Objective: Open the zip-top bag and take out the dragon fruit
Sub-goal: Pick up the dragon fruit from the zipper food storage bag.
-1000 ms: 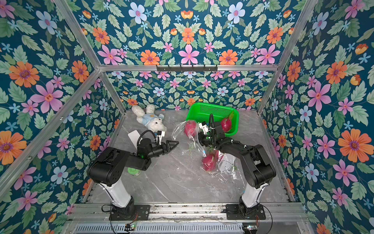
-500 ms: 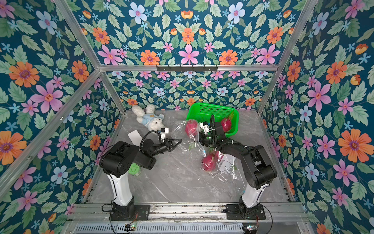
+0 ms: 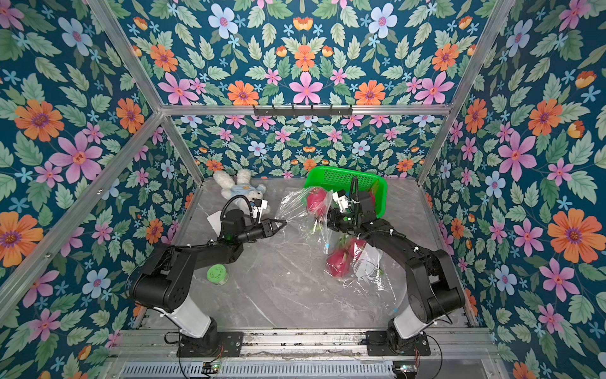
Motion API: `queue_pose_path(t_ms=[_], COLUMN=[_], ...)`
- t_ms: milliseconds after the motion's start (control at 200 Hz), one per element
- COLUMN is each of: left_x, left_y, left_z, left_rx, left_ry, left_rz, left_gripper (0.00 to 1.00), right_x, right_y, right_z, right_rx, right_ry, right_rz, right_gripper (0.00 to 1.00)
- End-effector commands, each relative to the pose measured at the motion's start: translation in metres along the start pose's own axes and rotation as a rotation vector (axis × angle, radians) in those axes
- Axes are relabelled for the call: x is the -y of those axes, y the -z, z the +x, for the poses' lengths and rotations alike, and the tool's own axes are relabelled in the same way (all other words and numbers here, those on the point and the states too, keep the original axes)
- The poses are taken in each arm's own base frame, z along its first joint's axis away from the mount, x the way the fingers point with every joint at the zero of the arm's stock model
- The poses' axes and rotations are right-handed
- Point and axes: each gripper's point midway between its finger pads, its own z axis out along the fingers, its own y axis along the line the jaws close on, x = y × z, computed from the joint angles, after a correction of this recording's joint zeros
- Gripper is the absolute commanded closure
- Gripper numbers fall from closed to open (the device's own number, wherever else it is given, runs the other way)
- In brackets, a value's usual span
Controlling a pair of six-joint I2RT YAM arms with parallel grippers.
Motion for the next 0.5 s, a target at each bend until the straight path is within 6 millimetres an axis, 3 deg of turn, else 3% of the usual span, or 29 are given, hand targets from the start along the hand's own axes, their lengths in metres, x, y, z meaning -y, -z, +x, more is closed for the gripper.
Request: queue_pose_path(t_ms=[0, 330, 495], left_x=[-0.039, -0.047, -0.04], left_y=[0.009, 0.008, 0.003], left_z=[0.009, -0.035, -0.062], left_rx=[-0.037, 0.065, 0.131], left_ry=[-0.033, -0.097, -0.121], left_rz=[-0.202, -0.314, -0.307], left_gripper=[1.0, 1.0, 1.0], right_x=[0.001, -0.003, 0.002], right_y=[0.004, 0.012, 0.013], right_z=[0.004, 0.031, 0.047], right_rx=[-0.006, -0.06, -0.098], right_ry=[0.01, -0.02, -0.037], right_rz=[0.006, -0.046, -0.035], right_gripper=[0.97, 0.99, 1.0])
